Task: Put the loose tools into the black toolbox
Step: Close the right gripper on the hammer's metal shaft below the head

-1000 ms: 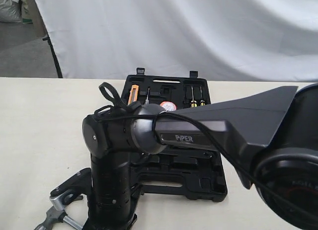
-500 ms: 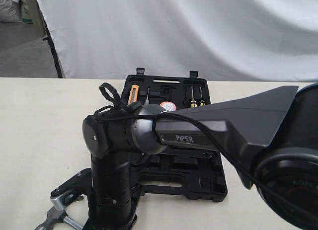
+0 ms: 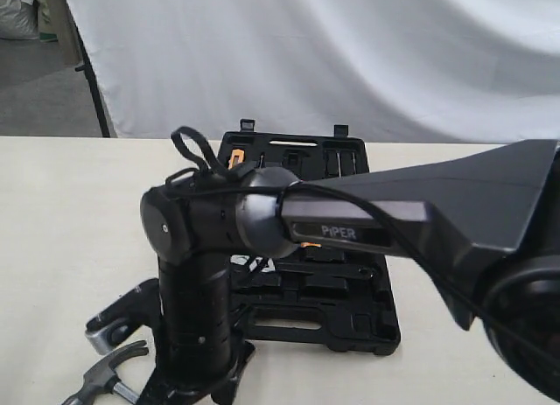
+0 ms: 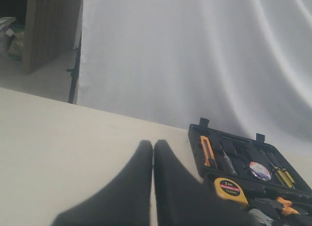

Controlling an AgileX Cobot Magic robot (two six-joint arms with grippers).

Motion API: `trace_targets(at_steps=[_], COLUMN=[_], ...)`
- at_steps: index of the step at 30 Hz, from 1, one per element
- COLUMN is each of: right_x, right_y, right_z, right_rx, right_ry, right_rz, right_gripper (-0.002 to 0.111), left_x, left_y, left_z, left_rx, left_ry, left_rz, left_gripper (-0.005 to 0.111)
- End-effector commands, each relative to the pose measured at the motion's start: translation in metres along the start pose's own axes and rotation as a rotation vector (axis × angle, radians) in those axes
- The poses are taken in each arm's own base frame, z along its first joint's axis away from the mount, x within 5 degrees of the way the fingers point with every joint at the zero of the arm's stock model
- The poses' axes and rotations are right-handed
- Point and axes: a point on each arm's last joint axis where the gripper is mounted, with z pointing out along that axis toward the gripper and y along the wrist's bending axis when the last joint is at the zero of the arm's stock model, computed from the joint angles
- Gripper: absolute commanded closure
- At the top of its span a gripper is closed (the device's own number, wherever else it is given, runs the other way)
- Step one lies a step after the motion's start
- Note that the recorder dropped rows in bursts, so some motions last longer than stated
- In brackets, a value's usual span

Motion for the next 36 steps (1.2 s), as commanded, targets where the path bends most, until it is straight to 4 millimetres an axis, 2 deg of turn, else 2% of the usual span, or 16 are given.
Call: trace_targets(at_steps=[1, 3, 6, 15, 26, 36], right_x=[-0.002, -0.008, -0.017, -0.039, -0.054, -0.055], right_y=[0.008, 0.011, 0.011, 0.019, 0.014, 0.01], right_z=[-0.043, -0.053, -0.055, -0.021, 0.017, 0.022], right_rx=[0.027, 0.038, 0.066, 0.104, 0.147, 0.17], right_ry=[-0.121, -0.211, -0.301, -0.353, -0.365, -0.359], right_rz=[-0.034, -0.031, -0.055, -0.154, -0.208, -0.22], right_gripper=[0.042, 0.042, 0.042, 0.043, 0.043, 0.043], left_x=[-0.002, -0.002, -0.002, -0.002, -0.002, -0.002], left_y=[-0.001, -0.001, -0.001, -0.001, -0.001, -0.001], left_z=[0.0, 0.0, 0.0, 0.0, 0.0, 0.0], left_rx=[0.01, 0.01, 0.01, 0.01, 0.01, 0.01], left_ry=[-0.012, -0.012, -0.012, -0.012, -0.012, -0.012], left_rz=[0.001, 0.001, 0.001, 0.001, 0.001, 0.001], left_gripper=[0.106, 0.106, 0.106, 0.106, 0.106, 0.106])
